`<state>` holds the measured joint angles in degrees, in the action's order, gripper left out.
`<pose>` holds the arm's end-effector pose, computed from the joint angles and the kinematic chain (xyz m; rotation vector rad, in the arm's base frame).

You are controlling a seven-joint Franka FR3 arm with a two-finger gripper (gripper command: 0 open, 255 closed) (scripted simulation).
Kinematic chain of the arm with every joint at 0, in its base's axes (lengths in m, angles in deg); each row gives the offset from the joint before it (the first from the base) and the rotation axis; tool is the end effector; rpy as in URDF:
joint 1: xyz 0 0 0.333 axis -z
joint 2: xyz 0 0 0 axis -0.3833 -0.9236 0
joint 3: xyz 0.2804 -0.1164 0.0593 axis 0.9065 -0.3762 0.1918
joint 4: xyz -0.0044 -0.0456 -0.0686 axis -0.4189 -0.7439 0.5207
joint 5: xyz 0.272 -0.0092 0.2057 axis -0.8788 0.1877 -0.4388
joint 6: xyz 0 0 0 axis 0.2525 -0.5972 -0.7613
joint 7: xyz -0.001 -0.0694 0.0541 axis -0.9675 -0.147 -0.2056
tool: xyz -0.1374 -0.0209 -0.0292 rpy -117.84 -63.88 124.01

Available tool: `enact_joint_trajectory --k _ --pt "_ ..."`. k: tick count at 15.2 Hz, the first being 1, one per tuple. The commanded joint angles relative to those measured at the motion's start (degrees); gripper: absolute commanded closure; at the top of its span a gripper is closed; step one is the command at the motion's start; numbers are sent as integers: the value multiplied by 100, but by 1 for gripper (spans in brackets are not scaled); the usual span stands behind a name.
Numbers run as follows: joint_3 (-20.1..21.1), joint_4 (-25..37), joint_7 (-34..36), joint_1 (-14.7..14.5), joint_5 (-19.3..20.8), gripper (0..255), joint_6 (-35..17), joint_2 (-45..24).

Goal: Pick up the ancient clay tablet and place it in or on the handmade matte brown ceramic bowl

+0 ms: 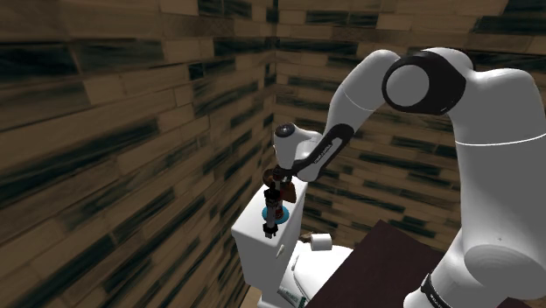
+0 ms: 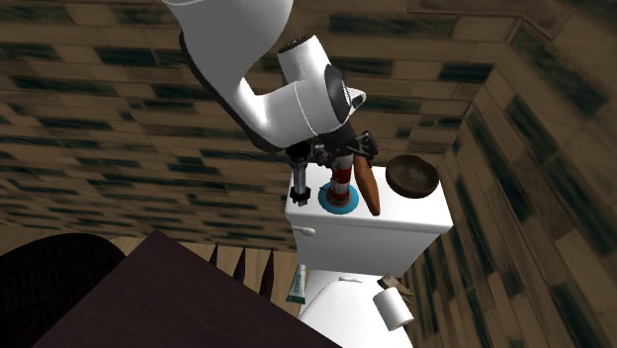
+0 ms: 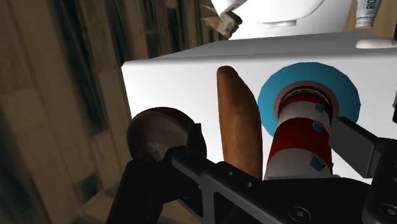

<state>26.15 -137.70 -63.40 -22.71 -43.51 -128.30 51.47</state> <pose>0.5604 -0.0476 0.2014 2.6759 0.5173 0.1290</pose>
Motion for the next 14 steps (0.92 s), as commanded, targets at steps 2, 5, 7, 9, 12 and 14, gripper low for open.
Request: enact_joint_trajectory --k 2,5,7,9,12,14 --pt "-91 442 58 -50 165 0 -108 -459" --pt "-146 570 101 -27 220 0 -231 -688" --pt "-181 662 127 -11 253 0 -309 -842" --pt "-223 786 157 11 290 0 -406 -1043" --pt "-223 786 156 11 290 0 -406 -1043" --pt "-223 786 156 11 289 0 -406 -1043"
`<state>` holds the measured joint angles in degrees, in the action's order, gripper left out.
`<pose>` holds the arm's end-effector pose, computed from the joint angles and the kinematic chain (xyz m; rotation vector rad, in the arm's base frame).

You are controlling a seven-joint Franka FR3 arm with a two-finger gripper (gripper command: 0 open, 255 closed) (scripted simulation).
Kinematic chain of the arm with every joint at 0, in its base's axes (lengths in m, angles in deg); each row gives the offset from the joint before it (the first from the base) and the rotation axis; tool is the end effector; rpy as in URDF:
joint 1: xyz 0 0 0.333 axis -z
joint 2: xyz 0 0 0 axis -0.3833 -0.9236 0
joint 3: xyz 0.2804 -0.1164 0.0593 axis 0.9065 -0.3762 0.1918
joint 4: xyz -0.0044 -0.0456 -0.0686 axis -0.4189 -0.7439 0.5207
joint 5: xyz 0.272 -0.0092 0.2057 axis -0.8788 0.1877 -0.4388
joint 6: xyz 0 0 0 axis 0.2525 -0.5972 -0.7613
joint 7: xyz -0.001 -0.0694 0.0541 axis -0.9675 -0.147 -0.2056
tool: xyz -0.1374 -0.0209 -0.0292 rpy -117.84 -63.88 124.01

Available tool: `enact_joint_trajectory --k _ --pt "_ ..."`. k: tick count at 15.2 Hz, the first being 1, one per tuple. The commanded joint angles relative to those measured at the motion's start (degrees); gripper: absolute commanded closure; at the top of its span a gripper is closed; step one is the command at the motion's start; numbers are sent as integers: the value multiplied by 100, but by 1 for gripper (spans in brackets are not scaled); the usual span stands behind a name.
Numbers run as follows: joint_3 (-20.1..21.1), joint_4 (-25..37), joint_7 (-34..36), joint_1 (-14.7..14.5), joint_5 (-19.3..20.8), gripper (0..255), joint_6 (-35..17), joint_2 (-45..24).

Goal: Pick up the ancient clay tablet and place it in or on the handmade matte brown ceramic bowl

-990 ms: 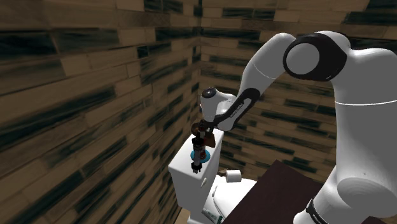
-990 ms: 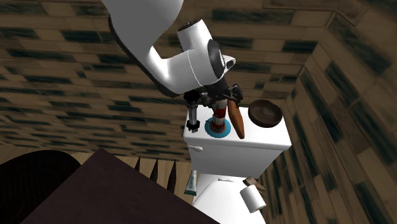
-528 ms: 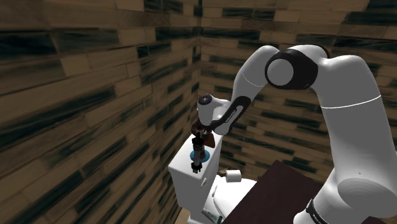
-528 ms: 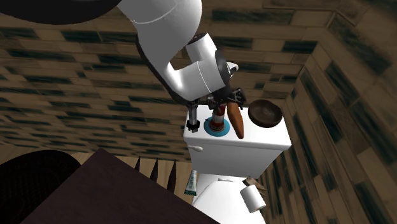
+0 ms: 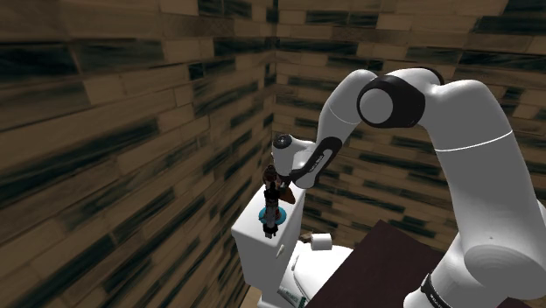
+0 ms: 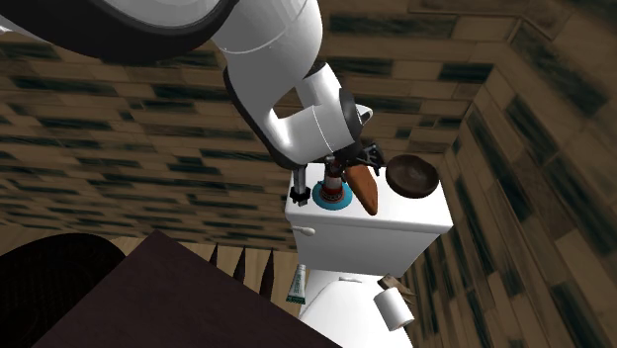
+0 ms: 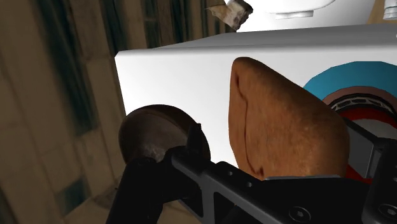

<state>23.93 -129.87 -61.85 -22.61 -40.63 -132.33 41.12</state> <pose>0.5880 -0.0642 0.1499 2.6497 0.5416 0.1459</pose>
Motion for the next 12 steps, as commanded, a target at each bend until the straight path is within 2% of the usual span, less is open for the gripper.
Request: enact_joint_trajectory --k 1,3,4,12 --pt "-2 3 1 0 2 0 -3 -8" --pt "-2 3 1 0 2 0 -3 -8" --pt "-1 4 1 0 1 255 -3 -7" --pt "-2 2 0 1 2 255 -3 -6"
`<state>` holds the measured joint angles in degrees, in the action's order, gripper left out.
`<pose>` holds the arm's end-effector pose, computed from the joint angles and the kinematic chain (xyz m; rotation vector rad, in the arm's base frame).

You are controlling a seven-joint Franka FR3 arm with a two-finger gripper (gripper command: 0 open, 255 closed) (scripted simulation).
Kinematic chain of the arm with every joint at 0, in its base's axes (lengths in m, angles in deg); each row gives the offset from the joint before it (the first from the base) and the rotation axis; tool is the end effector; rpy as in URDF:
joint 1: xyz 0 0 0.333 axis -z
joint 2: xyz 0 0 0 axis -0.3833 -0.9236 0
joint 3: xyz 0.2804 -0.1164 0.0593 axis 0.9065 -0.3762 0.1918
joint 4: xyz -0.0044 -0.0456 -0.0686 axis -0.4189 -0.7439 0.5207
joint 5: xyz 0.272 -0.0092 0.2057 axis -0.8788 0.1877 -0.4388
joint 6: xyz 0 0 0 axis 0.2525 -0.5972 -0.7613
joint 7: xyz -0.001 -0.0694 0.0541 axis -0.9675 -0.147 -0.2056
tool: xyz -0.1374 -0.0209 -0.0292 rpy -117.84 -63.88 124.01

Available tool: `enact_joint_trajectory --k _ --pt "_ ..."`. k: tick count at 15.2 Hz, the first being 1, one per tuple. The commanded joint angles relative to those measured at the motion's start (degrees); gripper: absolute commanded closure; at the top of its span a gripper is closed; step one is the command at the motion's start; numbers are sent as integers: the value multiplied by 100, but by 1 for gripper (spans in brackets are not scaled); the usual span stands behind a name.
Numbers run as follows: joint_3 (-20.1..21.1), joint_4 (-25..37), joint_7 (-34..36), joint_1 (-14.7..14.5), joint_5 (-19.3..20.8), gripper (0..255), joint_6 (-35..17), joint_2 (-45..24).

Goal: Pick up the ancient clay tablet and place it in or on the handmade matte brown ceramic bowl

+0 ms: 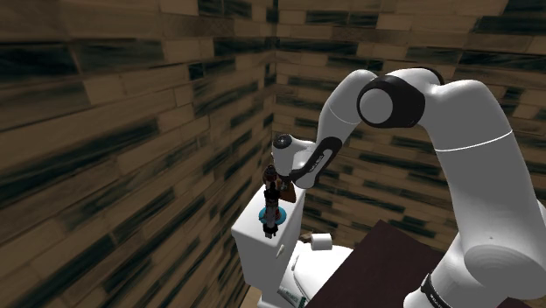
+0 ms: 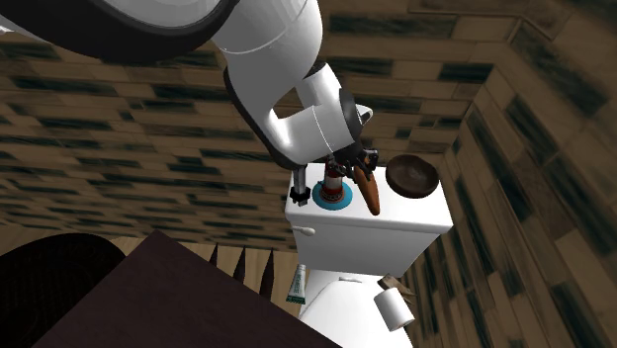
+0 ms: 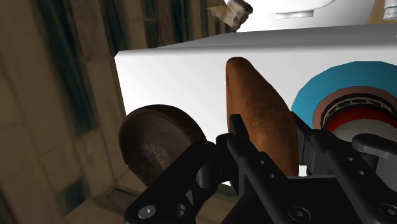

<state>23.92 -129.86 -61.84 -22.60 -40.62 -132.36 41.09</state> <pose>0.5880 -0.0643 0.1497 2.6498 0.5415 0.1460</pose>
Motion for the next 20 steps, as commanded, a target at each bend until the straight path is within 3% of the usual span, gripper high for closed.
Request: enact_joint_trajectory --k 1,20 --pt "0 2 1 0 0 255 0 -5" --pt "397 -349 -869 251 -602 255 835 1253"
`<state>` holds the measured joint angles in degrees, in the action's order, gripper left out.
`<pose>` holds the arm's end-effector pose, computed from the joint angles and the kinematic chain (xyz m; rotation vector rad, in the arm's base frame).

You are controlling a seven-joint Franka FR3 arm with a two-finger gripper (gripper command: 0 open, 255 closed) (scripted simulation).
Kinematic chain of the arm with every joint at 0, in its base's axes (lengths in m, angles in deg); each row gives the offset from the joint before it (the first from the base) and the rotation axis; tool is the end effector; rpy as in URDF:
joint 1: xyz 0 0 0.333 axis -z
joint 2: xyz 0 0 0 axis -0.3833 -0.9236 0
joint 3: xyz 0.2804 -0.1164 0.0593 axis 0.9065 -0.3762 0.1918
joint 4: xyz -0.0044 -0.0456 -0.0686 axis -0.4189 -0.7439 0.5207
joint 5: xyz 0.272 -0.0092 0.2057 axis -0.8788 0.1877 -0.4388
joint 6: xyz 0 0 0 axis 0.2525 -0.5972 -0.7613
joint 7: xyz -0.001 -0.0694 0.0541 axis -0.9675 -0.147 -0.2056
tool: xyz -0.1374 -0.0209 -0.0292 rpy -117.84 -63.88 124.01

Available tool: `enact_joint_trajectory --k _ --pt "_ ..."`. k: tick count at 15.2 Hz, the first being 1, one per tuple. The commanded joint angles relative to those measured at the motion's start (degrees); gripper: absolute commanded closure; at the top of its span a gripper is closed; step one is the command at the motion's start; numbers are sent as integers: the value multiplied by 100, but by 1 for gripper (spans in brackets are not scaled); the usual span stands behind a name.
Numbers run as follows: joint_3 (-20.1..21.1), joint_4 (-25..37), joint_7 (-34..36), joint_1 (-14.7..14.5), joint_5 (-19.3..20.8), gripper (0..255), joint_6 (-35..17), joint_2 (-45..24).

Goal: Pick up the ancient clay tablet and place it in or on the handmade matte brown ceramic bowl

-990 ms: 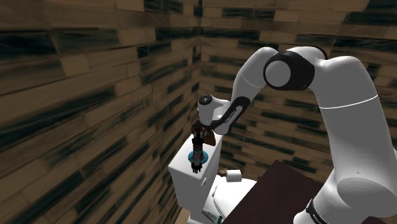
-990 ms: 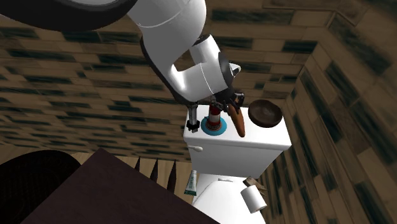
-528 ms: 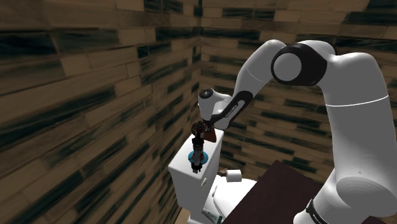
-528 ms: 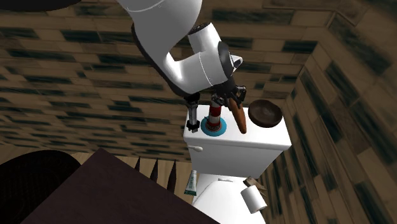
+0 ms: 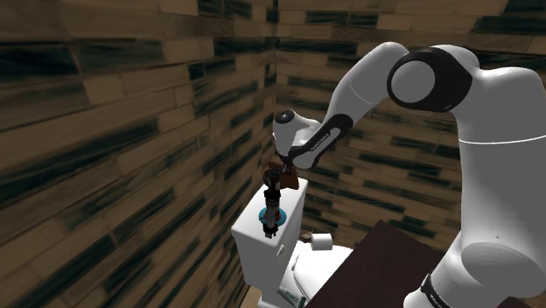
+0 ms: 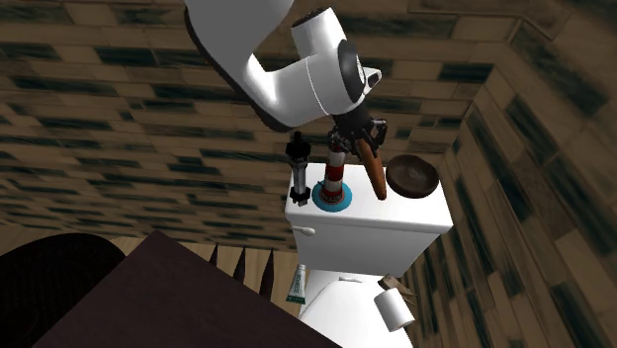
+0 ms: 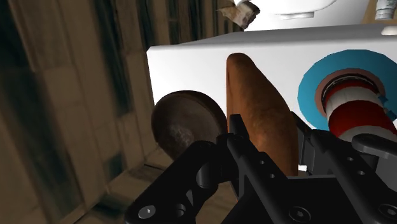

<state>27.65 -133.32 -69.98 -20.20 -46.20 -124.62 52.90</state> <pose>0.5823 -0.0665 0.2382 2.6501 0.5416 0.1448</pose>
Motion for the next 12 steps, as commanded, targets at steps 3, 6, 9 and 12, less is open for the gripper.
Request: enact_joint_trajectory --k 3,6,9,12 --pt "78 -18 -194 39 -151 255 206 249" --pt "122 204 -429 122 -304 255 348 221" --pt "192 933 -925 326 -600 255 609 -121" --pt "262 1752 -1393 513 -870 255 920 -516"
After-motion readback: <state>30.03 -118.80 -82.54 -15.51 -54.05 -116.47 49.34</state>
